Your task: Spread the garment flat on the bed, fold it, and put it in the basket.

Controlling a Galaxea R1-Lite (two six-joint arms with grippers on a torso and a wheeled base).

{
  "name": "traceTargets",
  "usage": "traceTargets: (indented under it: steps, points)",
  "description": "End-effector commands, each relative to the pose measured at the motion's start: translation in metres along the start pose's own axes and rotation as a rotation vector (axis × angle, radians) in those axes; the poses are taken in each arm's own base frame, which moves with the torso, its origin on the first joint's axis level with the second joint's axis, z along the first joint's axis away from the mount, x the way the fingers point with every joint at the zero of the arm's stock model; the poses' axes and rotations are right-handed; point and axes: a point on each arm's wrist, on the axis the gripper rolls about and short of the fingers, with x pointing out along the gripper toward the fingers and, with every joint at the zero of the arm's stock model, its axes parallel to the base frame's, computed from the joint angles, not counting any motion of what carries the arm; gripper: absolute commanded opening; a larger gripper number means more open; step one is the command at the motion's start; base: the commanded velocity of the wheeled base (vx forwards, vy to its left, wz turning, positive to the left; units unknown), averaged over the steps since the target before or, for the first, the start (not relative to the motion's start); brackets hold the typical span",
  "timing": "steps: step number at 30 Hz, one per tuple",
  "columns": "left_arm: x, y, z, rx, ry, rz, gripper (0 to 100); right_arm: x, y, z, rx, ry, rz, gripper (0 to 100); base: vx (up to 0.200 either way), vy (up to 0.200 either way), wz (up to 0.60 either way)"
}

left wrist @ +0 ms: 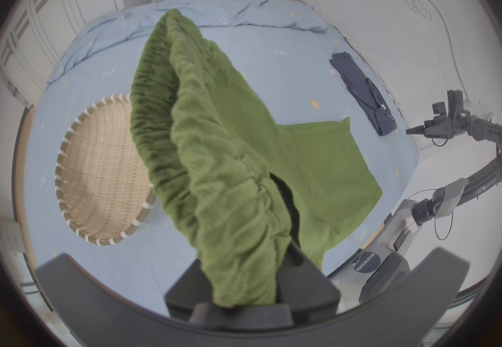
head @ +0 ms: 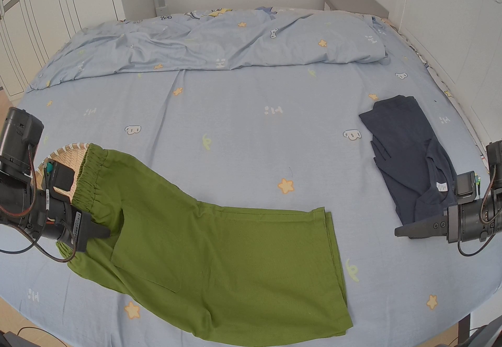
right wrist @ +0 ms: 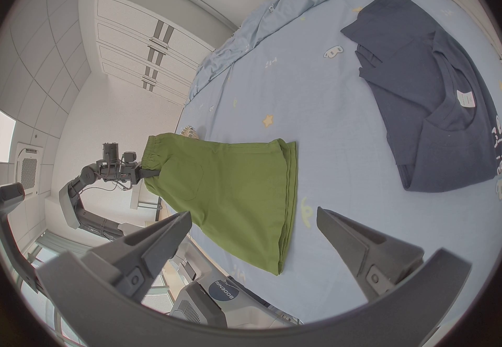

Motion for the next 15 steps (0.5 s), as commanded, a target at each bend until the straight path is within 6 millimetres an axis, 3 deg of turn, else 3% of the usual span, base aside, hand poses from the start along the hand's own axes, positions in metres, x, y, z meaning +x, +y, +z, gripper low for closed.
traceTargets:
  steps: [1, 6, 15]
  points:
    - [-0.012, -0.044, 0.015, 0.058, -0.066, 0.004, 0, 0.001, -0.001, 0.0, 0.002, 0.002, -0.002, 100, 0.0, 0.0, 0.0]
    - [-0.012, -0.071, 0.025, 0.041, -0.055, -0.058, 0, 0.002, -0.002, -0.001, 0.009, 0.01, -0.002, 100, 0.0, 0.0, 0.0]
    - [0.022, -0.113, 0.029, 0.109, 0.023, -0.142, 0, 0.003, -0.002, -0.001, 0.008, 0.01, -0.007, 100, 0.0, 0.0, 0.0]
